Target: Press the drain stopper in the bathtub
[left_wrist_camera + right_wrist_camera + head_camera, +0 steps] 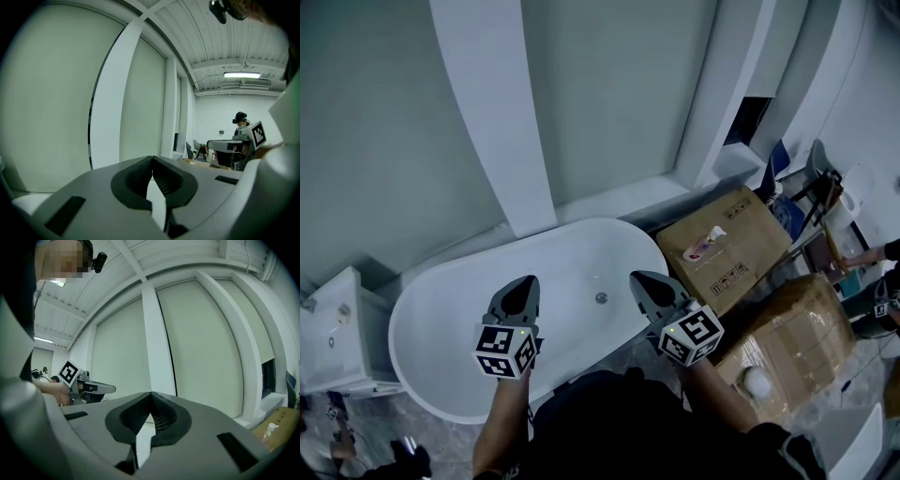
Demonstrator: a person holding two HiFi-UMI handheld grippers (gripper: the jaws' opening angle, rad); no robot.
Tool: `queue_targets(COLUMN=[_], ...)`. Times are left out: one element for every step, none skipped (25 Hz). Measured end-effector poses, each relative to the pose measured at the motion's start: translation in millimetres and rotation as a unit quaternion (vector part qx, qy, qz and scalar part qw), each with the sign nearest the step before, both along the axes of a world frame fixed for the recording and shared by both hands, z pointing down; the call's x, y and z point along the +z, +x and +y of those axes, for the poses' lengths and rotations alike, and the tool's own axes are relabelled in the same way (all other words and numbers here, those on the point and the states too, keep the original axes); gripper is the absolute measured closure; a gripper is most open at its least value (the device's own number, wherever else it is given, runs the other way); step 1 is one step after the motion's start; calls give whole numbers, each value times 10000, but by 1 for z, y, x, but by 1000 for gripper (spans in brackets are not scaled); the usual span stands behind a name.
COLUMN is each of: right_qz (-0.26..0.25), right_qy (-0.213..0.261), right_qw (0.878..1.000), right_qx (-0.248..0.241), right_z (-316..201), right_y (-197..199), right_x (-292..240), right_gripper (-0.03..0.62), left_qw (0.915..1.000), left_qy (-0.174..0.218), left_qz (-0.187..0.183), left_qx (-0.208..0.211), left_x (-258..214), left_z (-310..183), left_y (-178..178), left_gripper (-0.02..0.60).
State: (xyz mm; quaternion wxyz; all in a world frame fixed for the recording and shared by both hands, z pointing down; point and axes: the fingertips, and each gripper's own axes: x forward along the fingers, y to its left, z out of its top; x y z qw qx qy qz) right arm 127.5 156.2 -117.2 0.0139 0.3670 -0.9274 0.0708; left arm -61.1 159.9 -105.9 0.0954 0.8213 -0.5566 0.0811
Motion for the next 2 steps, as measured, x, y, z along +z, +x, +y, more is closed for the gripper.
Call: queue_targets(right_qz=[2,6], right_qy=[-4,-7], right_qw=[10000,10000], right_qx=[-20,-43], right_z=[-1,-3], right_y=[-1,-1], right_x=[0,1], right_gripper=[583,583], left_qw=[10000,10000], left_qy=[-1,-3], left_qz=[5,9], left_qx=[4,9], left_x=[0,-1], left_z=[-2,-3], left_y=[0,0], left_gripper=[567,566])
